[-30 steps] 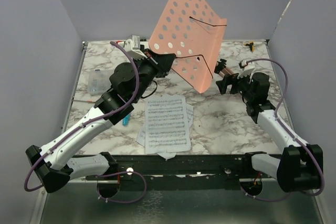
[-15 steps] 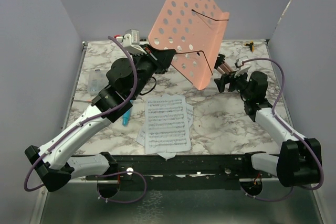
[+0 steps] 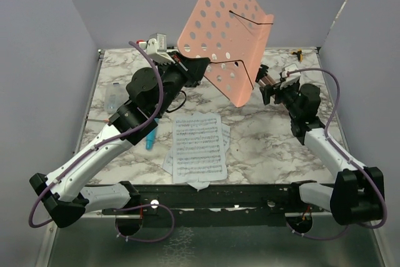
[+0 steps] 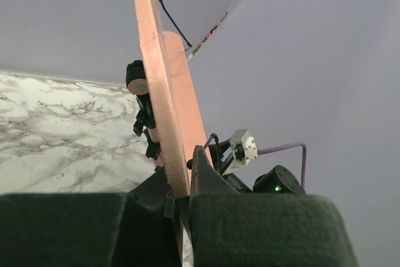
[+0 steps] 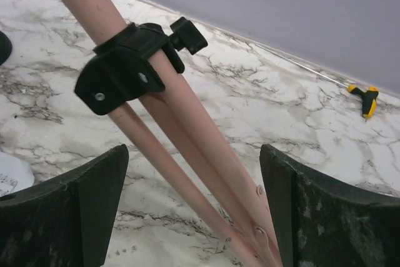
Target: Set up the instrument practice props
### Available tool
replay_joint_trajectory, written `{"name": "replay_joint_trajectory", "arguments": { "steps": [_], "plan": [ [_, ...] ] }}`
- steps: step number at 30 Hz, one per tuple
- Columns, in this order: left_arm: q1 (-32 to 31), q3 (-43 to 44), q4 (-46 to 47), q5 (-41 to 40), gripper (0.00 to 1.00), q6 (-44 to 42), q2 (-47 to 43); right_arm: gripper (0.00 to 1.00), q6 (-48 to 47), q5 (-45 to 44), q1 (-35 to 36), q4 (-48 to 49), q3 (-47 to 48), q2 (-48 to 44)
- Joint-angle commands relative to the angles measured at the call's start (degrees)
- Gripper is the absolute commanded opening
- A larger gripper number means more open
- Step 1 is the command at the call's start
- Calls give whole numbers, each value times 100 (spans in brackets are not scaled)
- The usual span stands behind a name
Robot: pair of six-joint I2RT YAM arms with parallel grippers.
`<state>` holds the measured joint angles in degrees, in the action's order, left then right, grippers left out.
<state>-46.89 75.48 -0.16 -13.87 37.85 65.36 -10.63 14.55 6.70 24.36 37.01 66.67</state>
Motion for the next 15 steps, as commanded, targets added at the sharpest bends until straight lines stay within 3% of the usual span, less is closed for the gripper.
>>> {"name": "replay_joint_trajectory", "arguments": {
  "steps": [1,9,15],
  "plan": [
    [-43,545,780,489,0,-440,-212,90,-344,93,50,64,306,406],
    [-45,555,770,518,0,-436,-264,85,-523,734,117,71,630,1102],
    [-48,598,756,498,0,-462,-298,72,-421,1026,130,99,796,1406]
  ]
}}
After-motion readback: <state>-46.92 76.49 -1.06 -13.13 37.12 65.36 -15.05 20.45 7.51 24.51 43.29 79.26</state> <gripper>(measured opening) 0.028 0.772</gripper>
